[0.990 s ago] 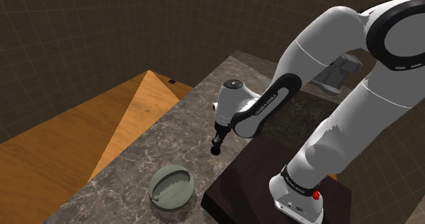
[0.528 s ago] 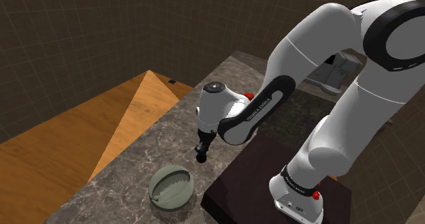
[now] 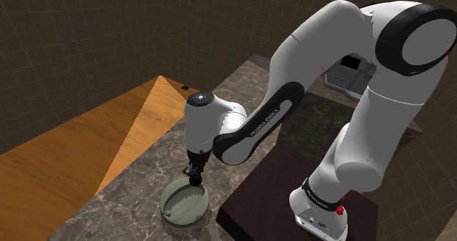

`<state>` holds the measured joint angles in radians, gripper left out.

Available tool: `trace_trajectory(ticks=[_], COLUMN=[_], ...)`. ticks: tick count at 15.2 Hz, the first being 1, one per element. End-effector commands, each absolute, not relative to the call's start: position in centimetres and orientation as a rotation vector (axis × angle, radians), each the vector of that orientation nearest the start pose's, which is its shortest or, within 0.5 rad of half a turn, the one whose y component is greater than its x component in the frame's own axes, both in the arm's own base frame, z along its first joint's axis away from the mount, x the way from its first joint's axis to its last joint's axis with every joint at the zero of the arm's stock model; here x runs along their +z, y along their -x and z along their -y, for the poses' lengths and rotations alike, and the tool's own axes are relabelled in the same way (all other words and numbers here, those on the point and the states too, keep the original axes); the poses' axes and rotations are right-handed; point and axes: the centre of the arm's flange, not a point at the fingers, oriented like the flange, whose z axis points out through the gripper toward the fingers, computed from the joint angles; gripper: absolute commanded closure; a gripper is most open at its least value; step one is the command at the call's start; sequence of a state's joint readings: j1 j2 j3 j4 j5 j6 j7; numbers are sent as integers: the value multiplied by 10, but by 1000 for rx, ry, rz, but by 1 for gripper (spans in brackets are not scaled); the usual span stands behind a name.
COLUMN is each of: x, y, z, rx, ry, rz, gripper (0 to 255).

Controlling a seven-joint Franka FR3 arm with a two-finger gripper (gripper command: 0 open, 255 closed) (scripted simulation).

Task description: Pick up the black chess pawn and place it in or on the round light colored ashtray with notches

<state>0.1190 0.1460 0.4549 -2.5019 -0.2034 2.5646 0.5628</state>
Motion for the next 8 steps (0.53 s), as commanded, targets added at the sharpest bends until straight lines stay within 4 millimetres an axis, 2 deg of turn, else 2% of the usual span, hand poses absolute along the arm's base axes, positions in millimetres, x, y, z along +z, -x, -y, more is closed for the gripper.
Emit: trace_trajectory(ticks=[1,2,3,8], x=[229,231,231,205], y=[-388,-390,-391,-391], z=[-284,-297,-300,-300], rx=[50,50,50,50], ry=[3197,3197,3197,3197], rz=[291,291,291,291], gripper=[255,255,255,255])
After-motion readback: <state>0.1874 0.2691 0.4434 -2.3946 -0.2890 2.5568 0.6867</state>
